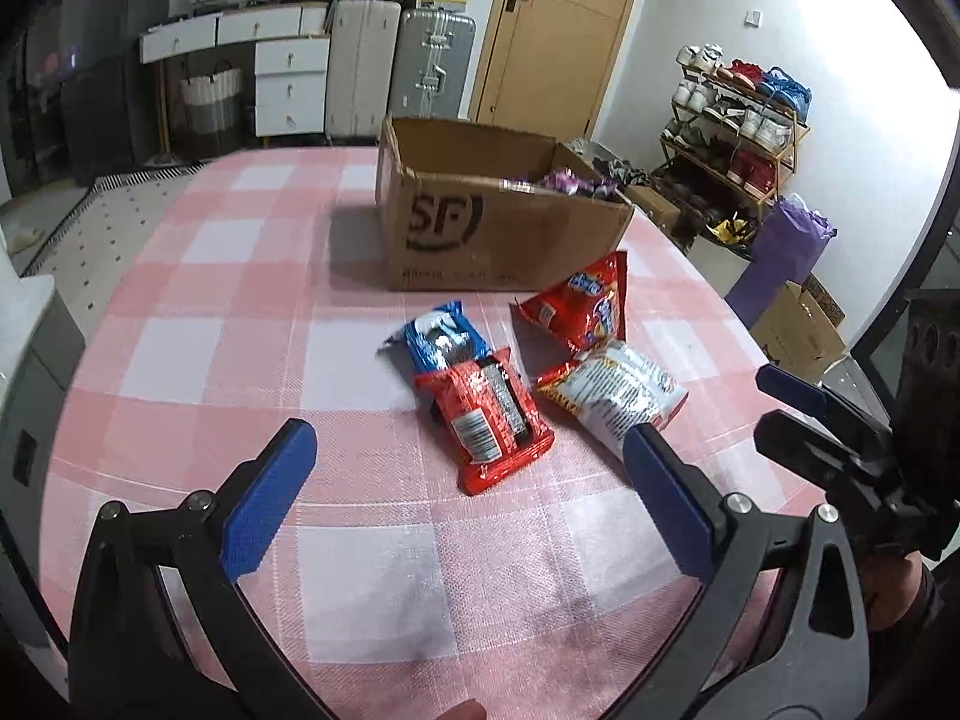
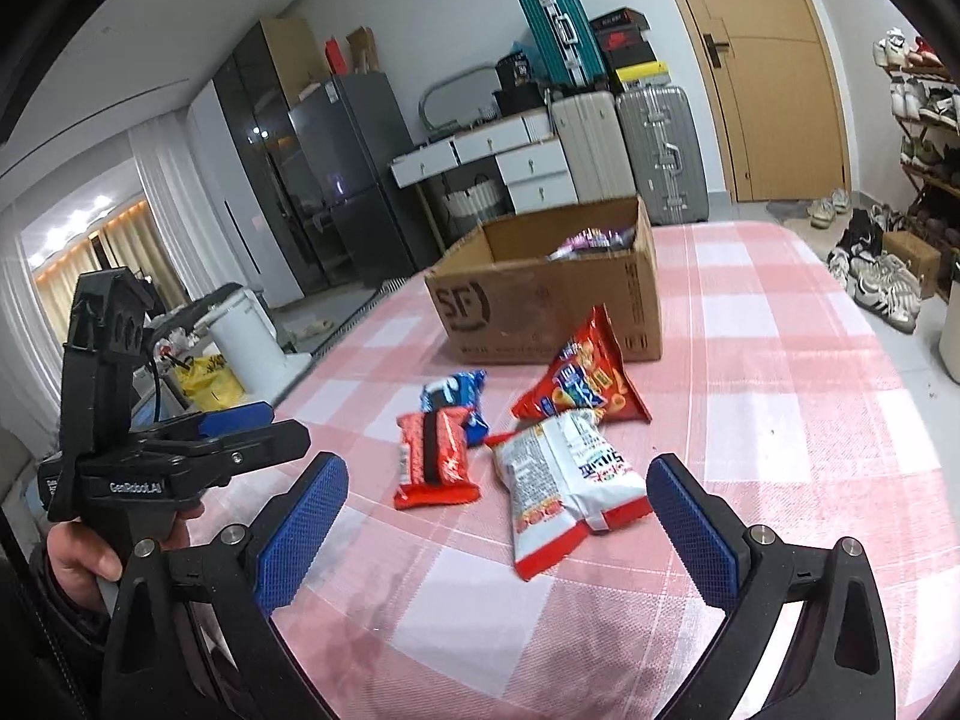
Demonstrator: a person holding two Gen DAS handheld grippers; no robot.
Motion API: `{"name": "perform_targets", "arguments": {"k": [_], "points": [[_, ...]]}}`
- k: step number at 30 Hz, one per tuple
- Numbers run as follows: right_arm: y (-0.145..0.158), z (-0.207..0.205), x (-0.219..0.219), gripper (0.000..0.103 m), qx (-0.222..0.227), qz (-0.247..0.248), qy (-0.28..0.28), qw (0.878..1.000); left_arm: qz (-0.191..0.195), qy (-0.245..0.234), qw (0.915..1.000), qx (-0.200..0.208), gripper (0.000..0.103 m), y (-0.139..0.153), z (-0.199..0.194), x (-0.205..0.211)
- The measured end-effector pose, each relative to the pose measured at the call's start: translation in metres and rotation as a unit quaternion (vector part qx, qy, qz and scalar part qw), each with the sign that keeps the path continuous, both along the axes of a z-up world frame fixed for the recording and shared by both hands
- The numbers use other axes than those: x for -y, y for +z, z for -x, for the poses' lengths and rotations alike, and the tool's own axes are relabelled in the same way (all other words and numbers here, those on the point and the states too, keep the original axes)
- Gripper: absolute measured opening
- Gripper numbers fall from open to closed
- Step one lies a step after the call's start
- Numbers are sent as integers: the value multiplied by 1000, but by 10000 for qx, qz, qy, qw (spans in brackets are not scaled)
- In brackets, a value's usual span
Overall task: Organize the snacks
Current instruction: 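Move both tools back toward the remaining snack packs, then grasp the white noodle bag with the right gripper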
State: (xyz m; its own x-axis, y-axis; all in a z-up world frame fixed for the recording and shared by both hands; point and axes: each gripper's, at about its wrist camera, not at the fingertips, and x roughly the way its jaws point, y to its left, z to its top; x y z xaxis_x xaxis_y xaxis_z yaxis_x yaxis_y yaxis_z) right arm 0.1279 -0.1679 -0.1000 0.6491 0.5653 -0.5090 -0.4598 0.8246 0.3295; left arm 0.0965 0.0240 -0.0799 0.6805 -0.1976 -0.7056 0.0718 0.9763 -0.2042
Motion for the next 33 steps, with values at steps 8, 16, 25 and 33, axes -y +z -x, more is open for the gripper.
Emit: {"name": "perform_targets", "arguments": {"k": [8,16,25,33], "points": [[-30,-36,-8,102,-433,373,133,9983,-21,-180,9995,-247,102,-30,-22,1],[-52,-74,-22,102,-841,680,247,9938,27,-232,9981,-564,102,-53,-44,-3],[-63,-93,-40,99,-1002,842,428,9905,136,-217,9966,-784,102,-65,-50,-4],[-72,-93,-46,52,-1000,1056,431,9884,148,-113,9958,-897,102,-73,-53,-4]]}}
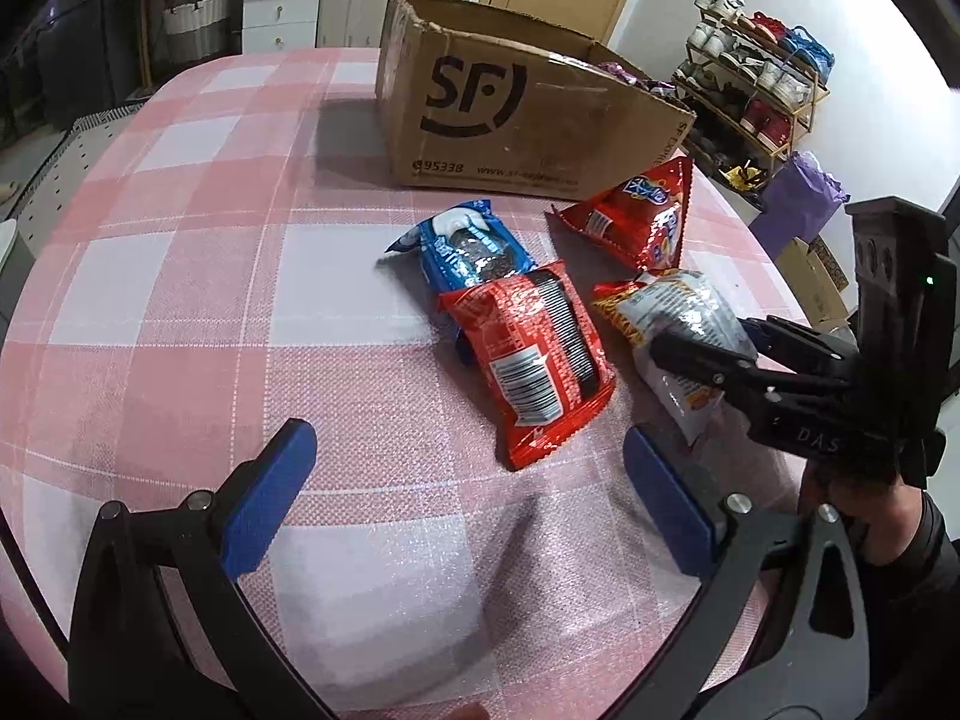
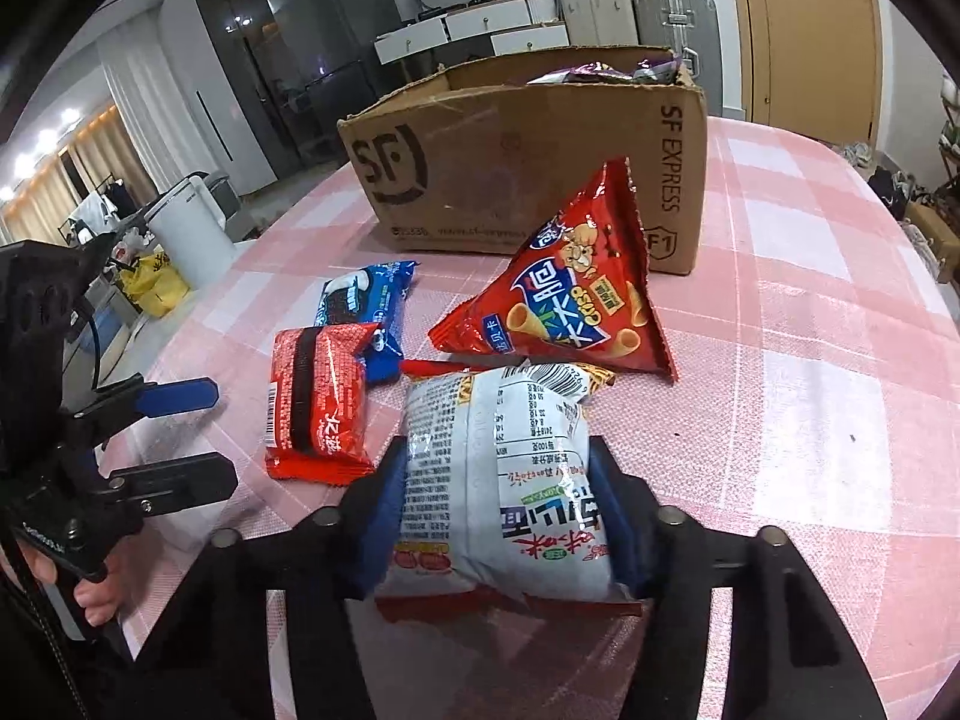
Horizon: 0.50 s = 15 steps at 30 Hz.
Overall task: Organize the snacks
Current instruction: 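Grasp the white noodle bag with the right gripper, then grasp the red cookie pack with the left gripper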
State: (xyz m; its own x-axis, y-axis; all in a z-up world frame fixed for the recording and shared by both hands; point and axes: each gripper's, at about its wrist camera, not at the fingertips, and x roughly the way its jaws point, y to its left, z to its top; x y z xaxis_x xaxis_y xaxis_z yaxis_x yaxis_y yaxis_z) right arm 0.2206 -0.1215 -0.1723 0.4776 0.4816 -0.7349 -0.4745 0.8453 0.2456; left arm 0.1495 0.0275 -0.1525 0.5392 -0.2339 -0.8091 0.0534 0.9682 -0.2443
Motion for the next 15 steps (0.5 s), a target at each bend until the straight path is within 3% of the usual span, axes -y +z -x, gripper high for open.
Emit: {"name": "perform_targets", "arguments": {"k": [3,15], "points": [[0,2,7,46,-6,-213,-32,9998,-2,40,10000,-24,102,-1,2,-1],[14,13,32,46,134,-946,-120,9954,83,95,9998,-129,102,3,-8,2]]}}
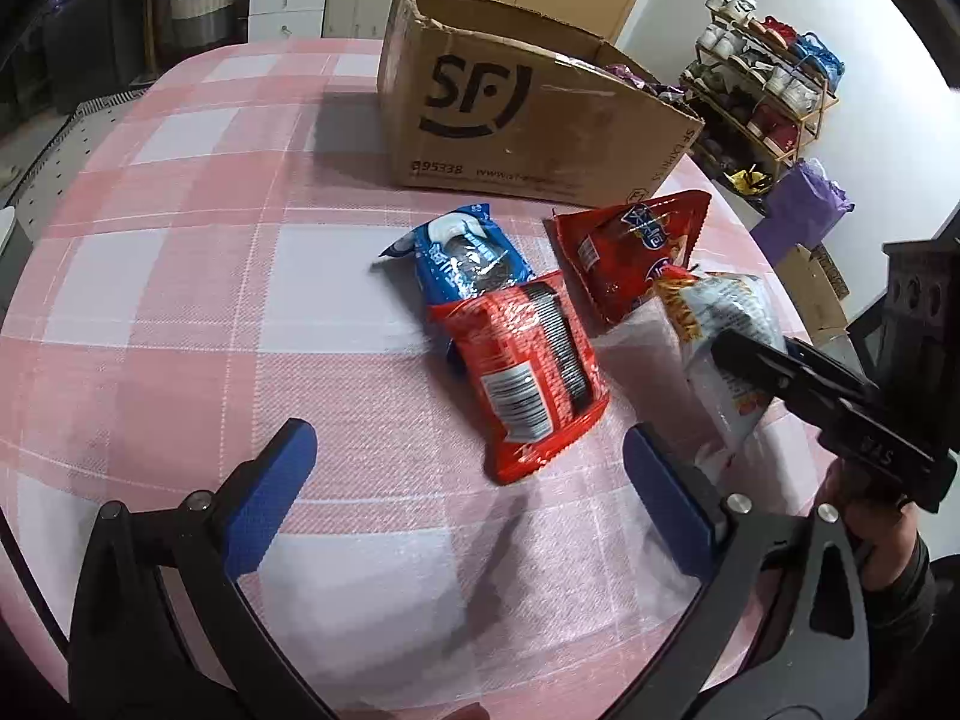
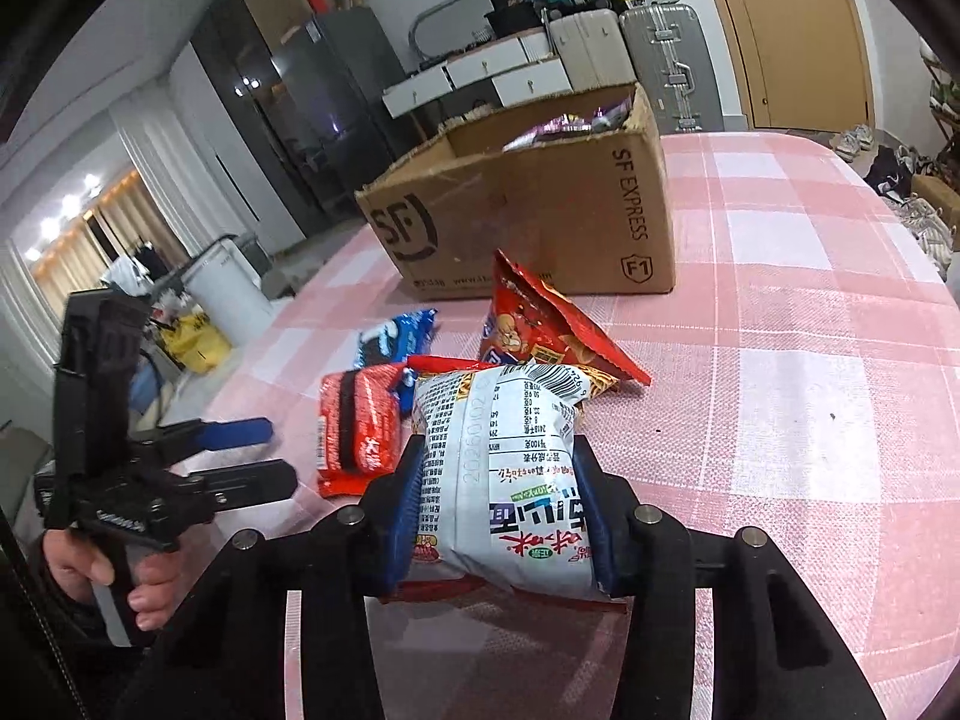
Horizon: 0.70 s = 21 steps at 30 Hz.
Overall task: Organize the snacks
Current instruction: 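Grasp the red cookie pack with the left gripper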
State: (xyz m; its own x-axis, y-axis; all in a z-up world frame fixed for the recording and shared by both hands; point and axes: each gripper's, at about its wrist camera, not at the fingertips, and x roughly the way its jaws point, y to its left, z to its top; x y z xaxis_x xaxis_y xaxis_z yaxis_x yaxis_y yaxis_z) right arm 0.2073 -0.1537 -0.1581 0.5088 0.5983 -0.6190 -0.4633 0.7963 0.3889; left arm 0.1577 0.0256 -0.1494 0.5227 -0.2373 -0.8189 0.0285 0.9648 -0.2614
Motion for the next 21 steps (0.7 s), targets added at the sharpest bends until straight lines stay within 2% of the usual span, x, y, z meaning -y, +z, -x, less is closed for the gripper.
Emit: {"name": "perform_targets", "arguments": {"k": [16,19,21], "points": [[8,12,24,46,188,-287,-66,9994,175,590,9970,-467,101,-15,-44,13],[6,12,24,46,179,-333,-31,9993,69,602,9970,-475,98,-16,-48,18],[6,13,25,46,179,-351,-8,9992,-27,582,9972,-468,89,-15,-50,21]]}}
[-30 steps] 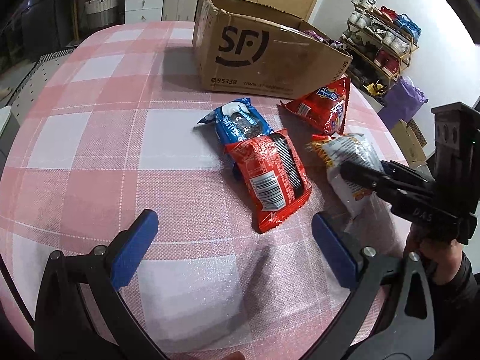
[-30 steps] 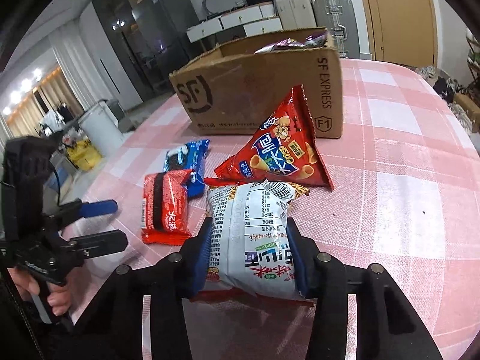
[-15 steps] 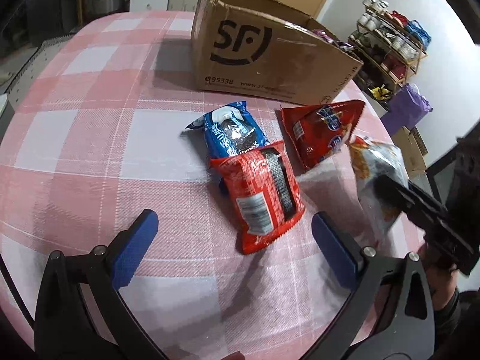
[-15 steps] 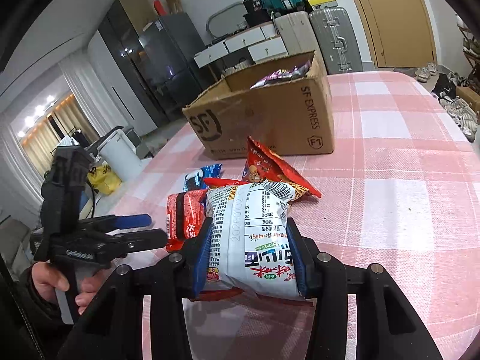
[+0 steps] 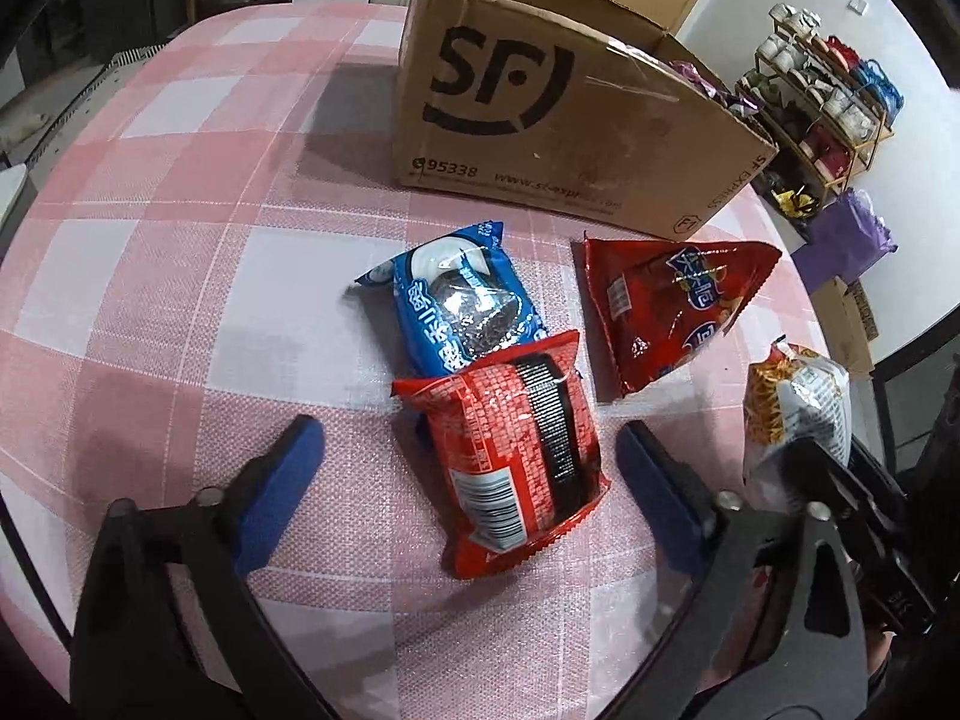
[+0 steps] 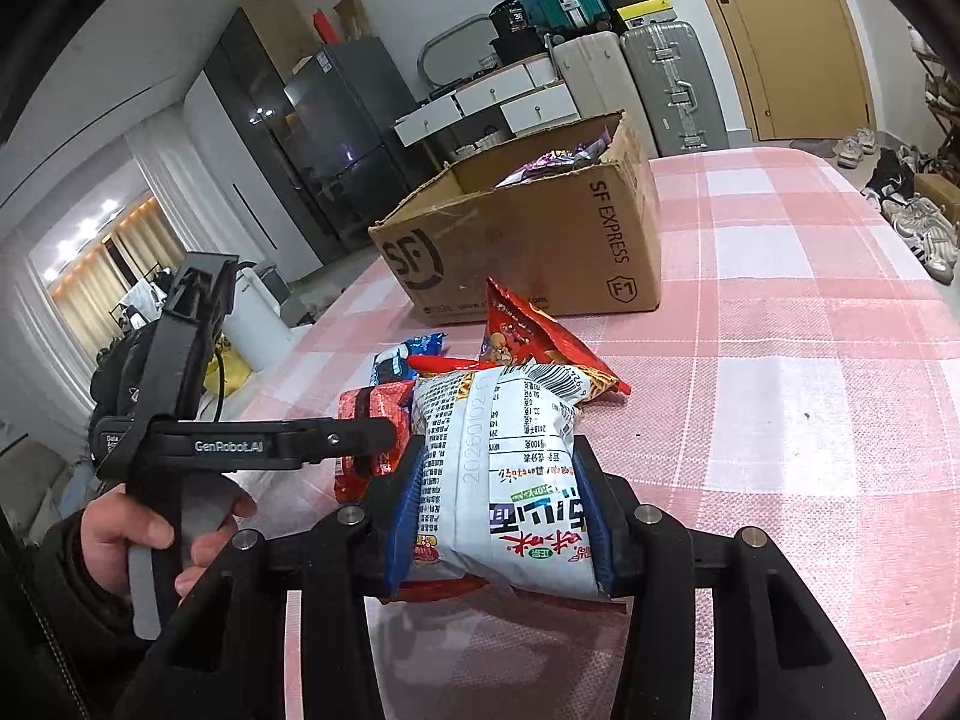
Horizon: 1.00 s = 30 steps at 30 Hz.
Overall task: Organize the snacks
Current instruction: 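Grasp the red cookie pack with the left gripper, then carry the noodle bag and red cookie pack over the box with both grippers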
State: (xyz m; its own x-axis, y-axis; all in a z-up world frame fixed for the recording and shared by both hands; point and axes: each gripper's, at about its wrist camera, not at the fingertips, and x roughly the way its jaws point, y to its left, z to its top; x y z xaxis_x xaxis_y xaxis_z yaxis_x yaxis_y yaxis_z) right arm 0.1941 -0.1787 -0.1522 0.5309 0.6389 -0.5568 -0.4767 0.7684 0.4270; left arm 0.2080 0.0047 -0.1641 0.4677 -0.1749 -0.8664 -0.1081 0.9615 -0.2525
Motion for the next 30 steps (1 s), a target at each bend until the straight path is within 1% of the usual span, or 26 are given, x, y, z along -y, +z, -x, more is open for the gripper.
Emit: {"name": "perform_targets", "arguments": {"k": [1,2,4,5,7,10,13,16,22,30], "points": [[0,0,1,46,-6,-14,3,10000,7,-53,10000,31,78,1,0,2],[0,0,1,46,-2,-18,2,10000,62,-115,9999,54,65,1,1,2],[0,0,2,46,6,-37,6,10000,289,-402,9987,139,45,5,4,7],[0,0,3,46,16,-52,8,10000,188,-472,9986,149,43,7,7,11],[0,0,3,46,31,-54,-14,10000,-37,-622,9977,262,40,14,12,18],[1,3,5,46,45,-60,-57,10000,-19,-585,9980,250,39,17,17,15],[6,9,6,46,97,-55,-87,9999,156,-502,9983,249,39,18,25,5],[10,16,6,46,149,-22,-92,9998,195,-507,9980,310,39,21,35,-1],[22,27,5,46,252,4,-121,9996,244,-557,9964,585,39,37,50,-8],[44,45,-3,46,549,-43,-23,9985,224,-671,9929,955,39,64,72,-15]]}}
